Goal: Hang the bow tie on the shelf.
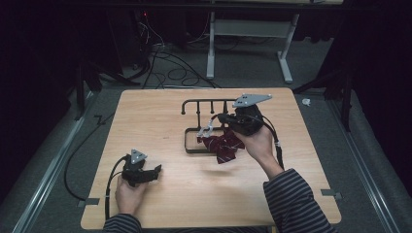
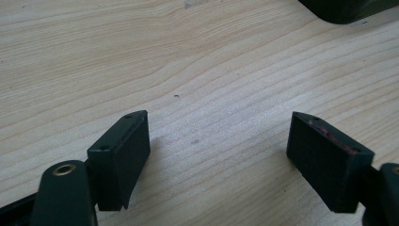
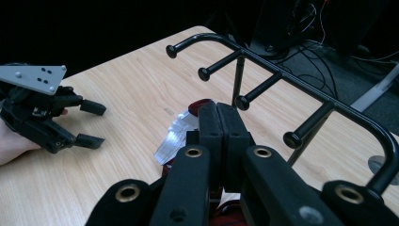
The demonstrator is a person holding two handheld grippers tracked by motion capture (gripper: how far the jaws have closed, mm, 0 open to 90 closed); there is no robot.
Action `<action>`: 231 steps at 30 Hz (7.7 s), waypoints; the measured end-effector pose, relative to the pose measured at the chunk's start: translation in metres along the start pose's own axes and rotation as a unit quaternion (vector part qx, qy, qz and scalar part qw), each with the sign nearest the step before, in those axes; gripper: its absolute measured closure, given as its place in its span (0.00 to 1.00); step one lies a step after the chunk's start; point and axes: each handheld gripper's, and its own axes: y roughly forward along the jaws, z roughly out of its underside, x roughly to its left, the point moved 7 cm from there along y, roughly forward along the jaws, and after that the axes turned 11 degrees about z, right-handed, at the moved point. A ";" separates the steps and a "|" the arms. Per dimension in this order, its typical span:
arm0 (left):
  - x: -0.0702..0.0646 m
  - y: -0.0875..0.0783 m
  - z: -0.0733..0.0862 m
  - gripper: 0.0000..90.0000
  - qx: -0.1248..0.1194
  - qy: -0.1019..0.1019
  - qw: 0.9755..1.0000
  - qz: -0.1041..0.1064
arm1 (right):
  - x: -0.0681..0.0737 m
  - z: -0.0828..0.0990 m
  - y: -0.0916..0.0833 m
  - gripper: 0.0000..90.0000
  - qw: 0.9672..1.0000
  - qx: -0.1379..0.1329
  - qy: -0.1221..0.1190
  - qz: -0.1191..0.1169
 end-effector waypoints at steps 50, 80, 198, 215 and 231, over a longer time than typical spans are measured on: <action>0.000 0.000 0.000 0.25 0.000 0.001 1.000 -0.001 | -0.026 -0.020 0.056 1.00 0.998 0.022 0.033 0.048; 0.000 0.000 0.000 0.25 -0.001 0.001 1.000 0.000 | -0.036 -0.019 0.045 0.90 0.997 0.021 0.045 0.056; 0.000 0.000 0.000 0.25 -0.001 0.001 1.000 0.001 | -0.091 0.126 -0.102 0.78 0.977 -0.040 0.189 0.092; 0.000 0.000 0.000 0.25 0.000 0.002 1.000 -0.001 | -0.086 0.147 -0.098 0.77 0.974 -0.035 0.207 0.088; 0.000 0.000 0.000 0.25 0.000 0.002 1.000 0.000 | -0.078 0.174 -0.080 0.77 0.972 -0.013 0.218 0.087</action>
